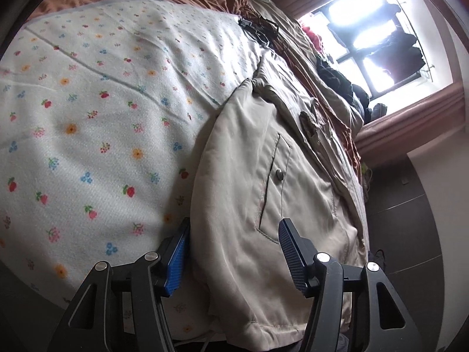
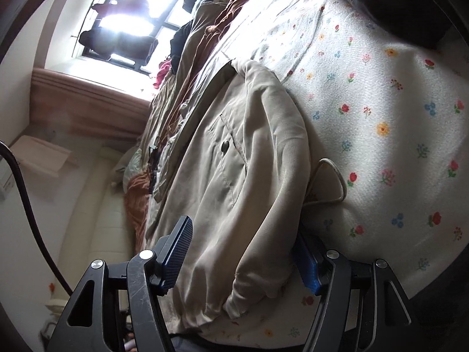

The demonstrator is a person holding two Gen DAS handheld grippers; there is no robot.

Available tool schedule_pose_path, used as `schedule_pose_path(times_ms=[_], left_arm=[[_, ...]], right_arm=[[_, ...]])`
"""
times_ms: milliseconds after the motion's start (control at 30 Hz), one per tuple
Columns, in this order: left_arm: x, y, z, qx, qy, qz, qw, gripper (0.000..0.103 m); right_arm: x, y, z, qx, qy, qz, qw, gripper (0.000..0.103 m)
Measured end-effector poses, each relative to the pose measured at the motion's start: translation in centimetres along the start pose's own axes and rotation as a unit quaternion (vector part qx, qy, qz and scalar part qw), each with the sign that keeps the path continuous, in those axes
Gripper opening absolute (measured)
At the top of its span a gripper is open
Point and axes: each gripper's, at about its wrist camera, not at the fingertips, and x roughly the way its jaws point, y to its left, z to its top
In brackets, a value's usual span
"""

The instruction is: Fold large clothes

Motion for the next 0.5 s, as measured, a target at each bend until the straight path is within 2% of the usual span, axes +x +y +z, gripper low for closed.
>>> schedule_pose_path(times_ms=[67,133,200,267,500], left_arm=[[-0.1,0.3,-0.3,-0.011,0.008,-0.020,0.9997,0.059],[-0.1,0.5,-0.7,-0.020,0.016,-0.033,0.9991,0.052],[0.1,0.7,-1.0,-0.023,0.019,-0.042,0.9986,0.042],[0.3,0.9,-1.2,-0.024,0.019,-0.033,0.9990,0.032],[0.3,1.1,-1.3,-0.038,0.024,-0.042,0.9981,0.031]], right_arm=[[0.2,-0.1,-0.1,0.002,0.001,0.007,1.000,0.068],[0.4,-0.3,-0.1,0.003,0.000,0.010,1.000,0.067],[0.4,-0.5,0.0,0.007,-0.001,0.006,1.000,0.063],[0.1,-1.0,0.0,0.014,0.000,0.006,1.000,0.058],[0.0,-1.5,0.3,0.024,0.011,0.017,1.000,0.056]])
